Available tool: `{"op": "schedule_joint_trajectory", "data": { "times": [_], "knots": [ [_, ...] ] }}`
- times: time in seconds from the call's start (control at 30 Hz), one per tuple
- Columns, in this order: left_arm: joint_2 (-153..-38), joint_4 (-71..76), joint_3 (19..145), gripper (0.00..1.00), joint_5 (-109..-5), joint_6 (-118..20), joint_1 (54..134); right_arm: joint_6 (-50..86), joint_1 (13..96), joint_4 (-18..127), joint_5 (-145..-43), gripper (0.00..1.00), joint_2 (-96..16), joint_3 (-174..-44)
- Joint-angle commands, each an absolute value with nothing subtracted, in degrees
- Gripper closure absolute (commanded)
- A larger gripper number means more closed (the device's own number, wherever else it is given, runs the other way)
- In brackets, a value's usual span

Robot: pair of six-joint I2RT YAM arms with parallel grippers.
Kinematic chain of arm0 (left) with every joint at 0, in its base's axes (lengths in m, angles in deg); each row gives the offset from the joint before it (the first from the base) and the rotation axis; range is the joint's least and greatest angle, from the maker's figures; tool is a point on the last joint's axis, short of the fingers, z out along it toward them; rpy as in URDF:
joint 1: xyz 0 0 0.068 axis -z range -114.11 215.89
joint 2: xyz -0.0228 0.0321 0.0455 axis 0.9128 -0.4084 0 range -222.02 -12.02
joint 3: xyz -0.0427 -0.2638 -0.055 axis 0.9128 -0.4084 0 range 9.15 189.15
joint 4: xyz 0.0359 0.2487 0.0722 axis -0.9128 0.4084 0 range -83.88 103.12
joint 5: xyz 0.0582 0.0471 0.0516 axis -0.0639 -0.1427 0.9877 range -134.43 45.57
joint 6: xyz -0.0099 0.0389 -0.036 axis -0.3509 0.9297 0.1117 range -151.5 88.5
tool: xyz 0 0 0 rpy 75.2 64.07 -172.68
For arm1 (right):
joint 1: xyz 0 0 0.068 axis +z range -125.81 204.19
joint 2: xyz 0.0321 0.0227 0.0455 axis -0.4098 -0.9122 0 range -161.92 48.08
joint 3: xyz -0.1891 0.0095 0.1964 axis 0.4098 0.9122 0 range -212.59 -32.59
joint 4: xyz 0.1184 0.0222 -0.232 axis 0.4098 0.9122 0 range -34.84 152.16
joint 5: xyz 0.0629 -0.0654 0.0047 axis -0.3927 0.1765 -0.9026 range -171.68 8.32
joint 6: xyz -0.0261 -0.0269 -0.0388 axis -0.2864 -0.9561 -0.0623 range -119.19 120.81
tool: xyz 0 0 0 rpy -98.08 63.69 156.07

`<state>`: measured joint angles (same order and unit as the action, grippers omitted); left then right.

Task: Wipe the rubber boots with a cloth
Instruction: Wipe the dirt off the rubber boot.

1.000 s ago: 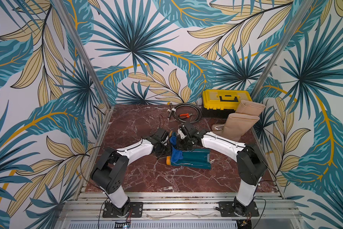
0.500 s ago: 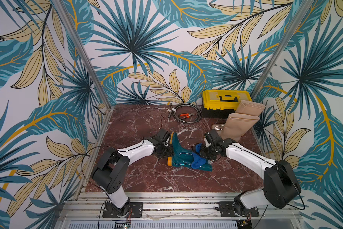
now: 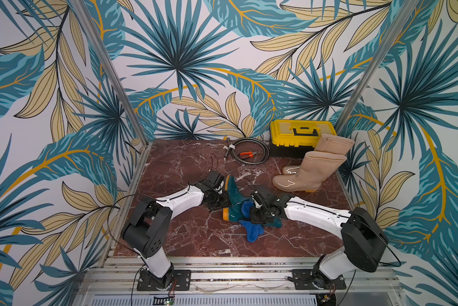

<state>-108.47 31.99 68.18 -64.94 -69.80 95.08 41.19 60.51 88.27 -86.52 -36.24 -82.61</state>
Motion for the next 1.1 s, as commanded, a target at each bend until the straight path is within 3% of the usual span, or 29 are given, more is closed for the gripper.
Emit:
{"op": "schedule_joint_trajectory", "data": {
  "times": [0.0, 0.2, 0.47, 0.57, 0.7, 0.93, 1.07],
  "knots": [
    [-105.63, 31.27, 67.35, 0.93, -68.85, -65.47, 93.85, 42.00, 56.98, 99.43, -81.67, 1.00, -29.22, -79.90],
    [-106.37, 32.27, 67.13, 0.92, -69.07, -60.65, 93.84, 38.71, 56.96, 98.99, -81.68, 1.00, -31.91, -95.22],
    [-106.78, 32.32, 67.68, 0.93, -69.97, -57.22, 93.94, 35.05, 55.60, 94.74, -90.35, 1.00, -66.04, -133.96],
    [-106.77, 32.40, 67.96, 0.93, -69.57, -56.66, 93.84, 37.09, 55.29, 95.42, -93.39, 1.00, -74.63, -141.98],
    [-106.58, 32.46, 68.55, 0.89, -69.19, -56.29, 93.76, 40.54, 55.78, 92.28, -98.55, 1.00, -74.72, -135.05],
    [-105.81, 32.48, 68.70, 0.88, -66.01, -55.69, 93.40, 45.65, 61.02, 83.54, -102.57, 1.00, -59.87, -108.73],
    [-105.90, 32.49, 68.98, 0.87, -65.87, -55.71, 93.40, 45.23, 63.61, 85.45, -102.84, 1.00, -56.64, -107.33]
  ]
}}
